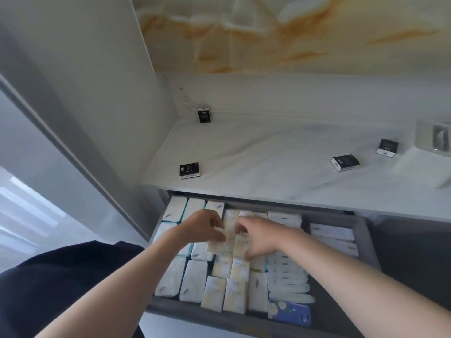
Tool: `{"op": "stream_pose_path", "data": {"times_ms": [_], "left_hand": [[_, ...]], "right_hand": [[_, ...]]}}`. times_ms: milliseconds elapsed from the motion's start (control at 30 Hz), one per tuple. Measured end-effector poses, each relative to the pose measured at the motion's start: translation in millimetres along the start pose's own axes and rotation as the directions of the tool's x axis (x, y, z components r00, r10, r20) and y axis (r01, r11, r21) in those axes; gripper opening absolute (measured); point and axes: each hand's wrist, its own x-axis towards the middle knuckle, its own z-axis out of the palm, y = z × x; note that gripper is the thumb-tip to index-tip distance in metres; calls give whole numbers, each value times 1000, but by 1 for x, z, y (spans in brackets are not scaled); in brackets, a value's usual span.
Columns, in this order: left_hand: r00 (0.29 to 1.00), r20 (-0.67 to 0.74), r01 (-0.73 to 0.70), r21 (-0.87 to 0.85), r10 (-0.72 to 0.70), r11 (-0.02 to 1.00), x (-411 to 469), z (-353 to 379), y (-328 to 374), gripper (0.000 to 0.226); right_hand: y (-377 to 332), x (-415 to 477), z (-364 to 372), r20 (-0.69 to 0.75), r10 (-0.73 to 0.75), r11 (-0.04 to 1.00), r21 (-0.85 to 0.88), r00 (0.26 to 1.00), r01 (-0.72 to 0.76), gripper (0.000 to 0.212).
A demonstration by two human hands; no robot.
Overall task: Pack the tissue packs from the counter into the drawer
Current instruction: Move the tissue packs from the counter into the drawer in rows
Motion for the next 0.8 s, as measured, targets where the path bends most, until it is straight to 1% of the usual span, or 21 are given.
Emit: {"op": "stream_pose_path", "data": {"times_ms": [67,133,200,267,367,433,500,667,733,800], "left_hand": [[1000,-7,-13,31,13,999,-8,12,-3,29],[999,-1,-39,81,39,996,-15,22,-6,31],[997,4,-76,168,76,983,-19,31,-14,32],[989,-4,-140,256,146,957,-25,36,-19,33],[964,21,-255,367,266,895,-31,36,-17,41],[958,53,-279,410,282,868,-33,36,-15,44],[961,75,-271,430,266,861,-33,35,-14,47],[964,124,-266,473,236,840,-31,34,-12,50],[964,96,-263,457,247,850,-28,28,-10,47],[962,2,-249,409,272,878,-24,18,-5,41]], "right_hand": [[-4,-4,18,33,-4,999,-52,999,5,69],[-6,-9,30,20,-16,998,-63,1000,17,70],[-8,-12,36,8,-22,999,-25,1000,22,72],[-8,-15,36,11,1,998,60,1000,-2,70],[-3,-18,35,-62,91,988,132,994,-82,62],[-1,-20,37,-67,131,983,135,989,-121,56],[-2,-21,42,-35,132,986,111,991,-128,53],[-5,-18,46,-58,114,992,62,992,-111,54],[-6,-15,38,-89,115,992,53,989,-111,51],[-6,-12,26,-147,115,991,81,982,-104,42]]}}
